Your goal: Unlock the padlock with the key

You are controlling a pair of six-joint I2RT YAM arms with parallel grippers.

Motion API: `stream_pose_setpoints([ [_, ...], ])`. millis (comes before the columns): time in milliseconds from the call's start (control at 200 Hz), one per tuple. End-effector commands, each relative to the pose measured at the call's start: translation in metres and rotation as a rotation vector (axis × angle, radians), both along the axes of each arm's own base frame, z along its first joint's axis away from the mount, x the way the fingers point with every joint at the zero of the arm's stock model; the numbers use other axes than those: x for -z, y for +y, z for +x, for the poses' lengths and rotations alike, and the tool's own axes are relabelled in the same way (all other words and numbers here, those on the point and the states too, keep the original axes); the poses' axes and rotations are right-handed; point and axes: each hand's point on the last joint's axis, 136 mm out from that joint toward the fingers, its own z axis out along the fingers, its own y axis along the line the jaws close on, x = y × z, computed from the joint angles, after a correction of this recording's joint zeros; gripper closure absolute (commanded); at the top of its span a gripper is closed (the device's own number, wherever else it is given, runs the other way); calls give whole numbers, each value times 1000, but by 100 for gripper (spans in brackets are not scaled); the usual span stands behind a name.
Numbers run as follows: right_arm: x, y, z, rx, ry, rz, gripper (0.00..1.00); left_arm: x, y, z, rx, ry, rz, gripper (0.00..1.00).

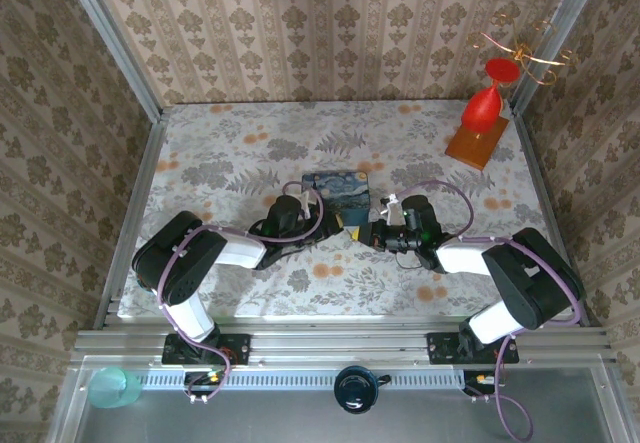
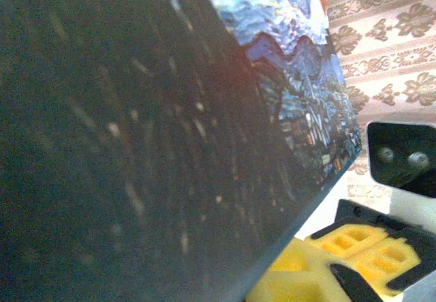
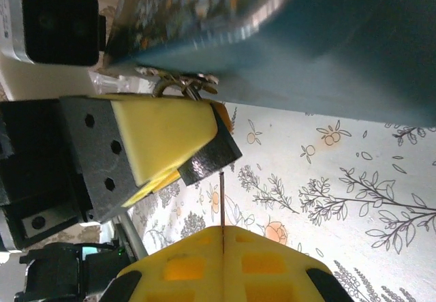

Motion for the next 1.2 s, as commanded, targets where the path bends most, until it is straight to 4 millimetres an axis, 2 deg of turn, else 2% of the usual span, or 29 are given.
stream_pose_setpoints([
  [0, 1, 4, -6, -25, 14, 46, 100, -37, -10, 13, -3, -56, -97, 98],
  [695, -14, 13, -1, -42, -19, 133, 100, -50, -9, 11, -33, 7, -191, 99],
  [805, -16, 12, -1, -46, -26, 126, 100, -61, -10, 7, -27, -8, -206, 99],
  [1195, -28, 14, 0, -65, -52, 161, 100, -64, -2, 7, -64, -23, -197, 100],
])
